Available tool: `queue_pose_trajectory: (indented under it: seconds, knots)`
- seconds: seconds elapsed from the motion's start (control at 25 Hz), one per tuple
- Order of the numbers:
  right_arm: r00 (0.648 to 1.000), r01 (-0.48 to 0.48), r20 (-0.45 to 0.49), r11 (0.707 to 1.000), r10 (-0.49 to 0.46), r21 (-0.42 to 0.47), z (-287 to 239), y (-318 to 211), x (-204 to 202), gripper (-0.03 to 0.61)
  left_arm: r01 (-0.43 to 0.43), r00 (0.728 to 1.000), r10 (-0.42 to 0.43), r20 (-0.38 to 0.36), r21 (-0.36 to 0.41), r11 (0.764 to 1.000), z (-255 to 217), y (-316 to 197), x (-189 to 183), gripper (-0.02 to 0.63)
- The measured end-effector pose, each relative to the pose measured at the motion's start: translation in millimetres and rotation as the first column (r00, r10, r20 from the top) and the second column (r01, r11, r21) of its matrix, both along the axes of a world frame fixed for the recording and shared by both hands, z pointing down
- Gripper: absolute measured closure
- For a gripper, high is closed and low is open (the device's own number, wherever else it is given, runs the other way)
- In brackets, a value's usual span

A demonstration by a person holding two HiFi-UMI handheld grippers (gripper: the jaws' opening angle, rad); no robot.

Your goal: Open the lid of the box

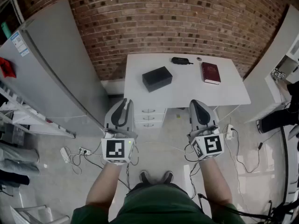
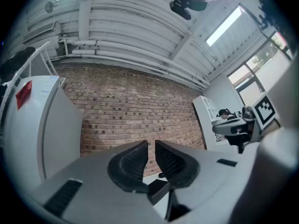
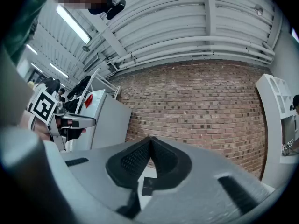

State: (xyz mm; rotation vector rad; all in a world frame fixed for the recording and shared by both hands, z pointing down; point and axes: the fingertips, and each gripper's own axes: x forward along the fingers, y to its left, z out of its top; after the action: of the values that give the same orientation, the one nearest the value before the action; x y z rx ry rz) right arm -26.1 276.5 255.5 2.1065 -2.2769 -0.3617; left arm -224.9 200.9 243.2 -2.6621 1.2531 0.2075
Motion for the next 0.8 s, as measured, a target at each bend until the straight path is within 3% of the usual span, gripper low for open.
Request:
queue_pose_trajectory:
  seconds: [0.52,0.8]
  knots:
    - [0.999,-0.048,0.004,0.999,0.048,-0.024,3,-19,-34,0.575,-0.061,0.998,0.061,-0.01,0.0,0.998,14,-30,-30,0.568]
    - [0.998,-0.063,0.006,0.997,0.063,-0.047,19,-33,-22,0.575,-0.077,0.997,0.077,0.009,-0.026,0.997,37,-50,-21,0.568]
